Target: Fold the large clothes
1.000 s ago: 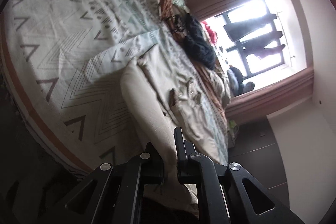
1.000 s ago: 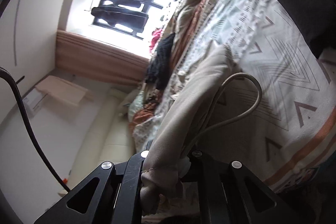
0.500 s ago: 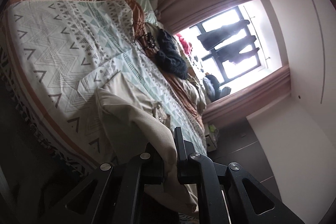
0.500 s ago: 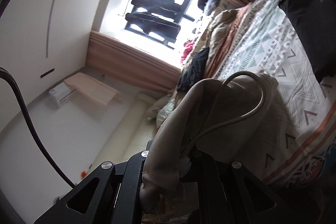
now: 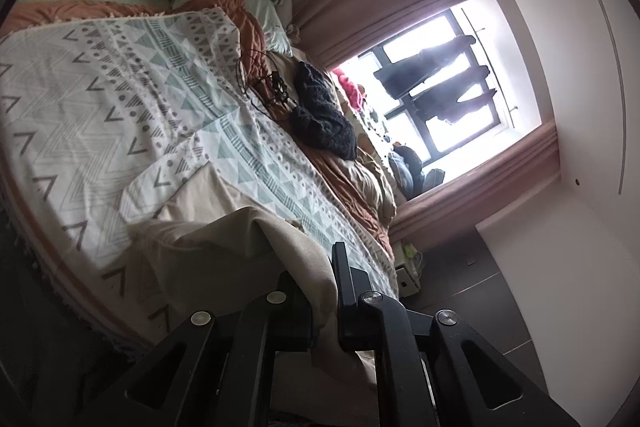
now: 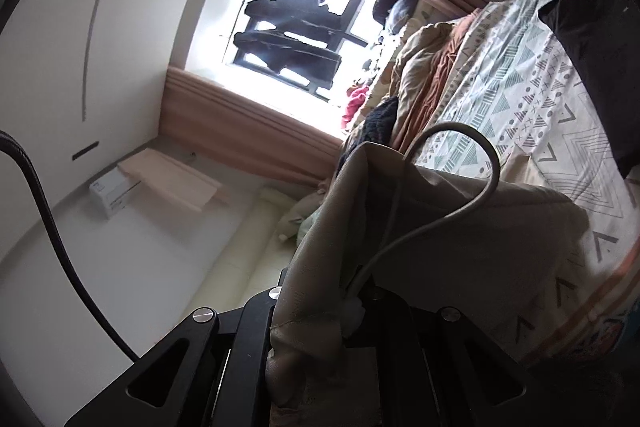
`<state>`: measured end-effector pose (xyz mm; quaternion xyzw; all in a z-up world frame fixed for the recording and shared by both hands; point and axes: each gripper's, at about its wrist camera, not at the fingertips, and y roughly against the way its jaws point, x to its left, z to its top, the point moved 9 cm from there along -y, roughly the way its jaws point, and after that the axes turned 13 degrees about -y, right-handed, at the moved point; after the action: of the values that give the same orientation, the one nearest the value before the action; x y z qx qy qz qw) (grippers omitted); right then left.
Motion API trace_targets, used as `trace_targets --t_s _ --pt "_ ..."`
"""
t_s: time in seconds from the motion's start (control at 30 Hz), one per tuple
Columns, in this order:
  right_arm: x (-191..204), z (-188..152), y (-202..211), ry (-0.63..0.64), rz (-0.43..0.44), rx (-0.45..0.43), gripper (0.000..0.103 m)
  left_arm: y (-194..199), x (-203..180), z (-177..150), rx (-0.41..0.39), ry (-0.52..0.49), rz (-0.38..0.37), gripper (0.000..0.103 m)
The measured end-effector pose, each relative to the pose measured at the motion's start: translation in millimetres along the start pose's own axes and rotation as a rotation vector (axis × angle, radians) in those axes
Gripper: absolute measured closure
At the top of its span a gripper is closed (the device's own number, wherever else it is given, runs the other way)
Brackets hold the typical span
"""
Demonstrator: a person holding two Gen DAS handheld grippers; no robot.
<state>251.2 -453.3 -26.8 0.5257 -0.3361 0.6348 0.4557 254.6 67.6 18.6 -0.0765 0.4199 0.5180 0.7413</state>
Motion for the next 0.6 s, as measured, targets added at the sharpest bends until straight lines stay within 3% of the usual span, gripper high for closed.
trace_targets --t_s 0.27,0.6 --pt "-25.1 51.5 -73.3 -0.091 -0.117 -0.053 0.092 -87.9 0.8 43.0 0.016 0.007 0.059 0.095" --pt "-86.2 94.8 -152.5 -0.174 -0.256 -0.054 0.092 -199.8 29.7 57.2 0.056 0.068 0.136 0.095"
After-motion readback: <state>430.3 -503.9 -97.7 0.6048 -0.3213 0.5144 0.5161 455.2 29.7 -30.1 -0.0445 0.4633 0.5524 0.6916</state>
